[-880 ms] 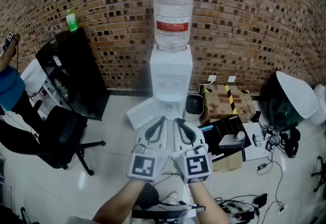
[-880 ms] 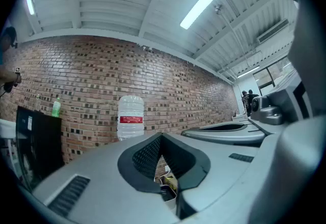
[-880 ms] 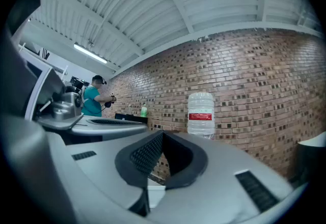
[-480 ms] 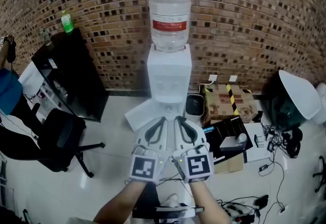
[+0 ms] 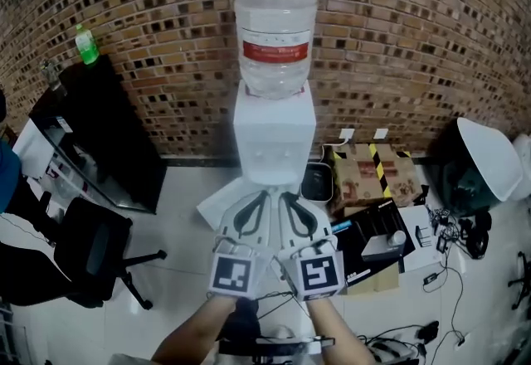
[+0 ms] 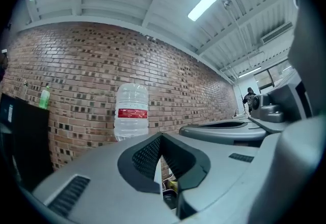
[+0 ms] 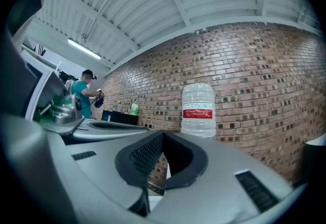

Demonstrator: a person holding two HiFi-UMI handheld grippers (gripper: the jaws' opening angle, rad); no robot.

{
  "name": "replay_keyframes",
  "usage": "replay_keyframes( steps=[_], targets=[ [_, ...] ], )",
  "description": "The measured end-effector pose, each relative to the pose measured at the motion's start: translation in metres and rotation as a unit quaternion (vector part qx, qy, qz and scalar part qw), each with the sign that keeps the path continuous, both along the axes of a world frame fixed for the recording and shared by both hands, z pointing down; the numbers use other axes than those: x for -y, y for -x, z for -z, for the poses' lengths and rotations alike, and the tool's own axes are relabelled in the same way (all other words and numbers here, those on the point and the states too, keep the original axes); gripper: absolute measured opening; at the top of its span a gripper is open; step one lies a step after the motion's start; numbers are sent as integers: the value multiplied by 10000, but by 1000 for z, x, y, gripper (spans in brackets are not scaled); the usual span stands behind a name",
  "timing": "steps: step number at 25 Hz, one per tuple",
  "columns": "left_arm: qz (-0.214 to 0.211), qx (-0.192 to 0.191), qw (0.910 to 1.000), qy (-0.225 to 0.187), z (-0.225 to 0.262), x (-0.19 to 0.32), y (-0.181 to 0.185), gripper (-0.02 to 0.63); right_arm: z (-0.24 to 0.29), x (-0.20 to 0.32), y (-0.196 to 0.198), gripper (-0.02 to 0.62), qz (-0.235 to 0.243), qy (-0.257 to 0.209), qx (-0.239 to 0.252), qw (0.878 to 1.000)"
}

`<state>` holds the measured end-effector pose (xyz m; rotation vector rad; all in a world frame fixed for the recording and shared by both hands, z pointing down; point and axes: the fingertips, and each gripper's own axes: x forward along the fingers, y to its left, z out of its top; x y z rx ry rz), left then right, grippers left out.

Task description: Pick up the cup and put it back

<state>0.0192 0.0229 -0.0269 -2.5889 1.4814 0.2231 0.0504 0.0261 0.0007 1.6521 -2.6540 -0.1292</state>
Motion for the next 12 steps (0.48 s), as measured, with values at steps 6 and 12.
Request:
replay_keyframes(
  steps=[6, 12],
  targets=[
    [-233, -55, 9997, 36, 4, 71, 29, -3, 3, 68, 33, 5, -159, 37, -25, 9999],
    [-404, -130, 9990, -115, 18, 123, 56, -3, 10, 121, 61, 6, -324, -45, -45, 9995]
  ],
)
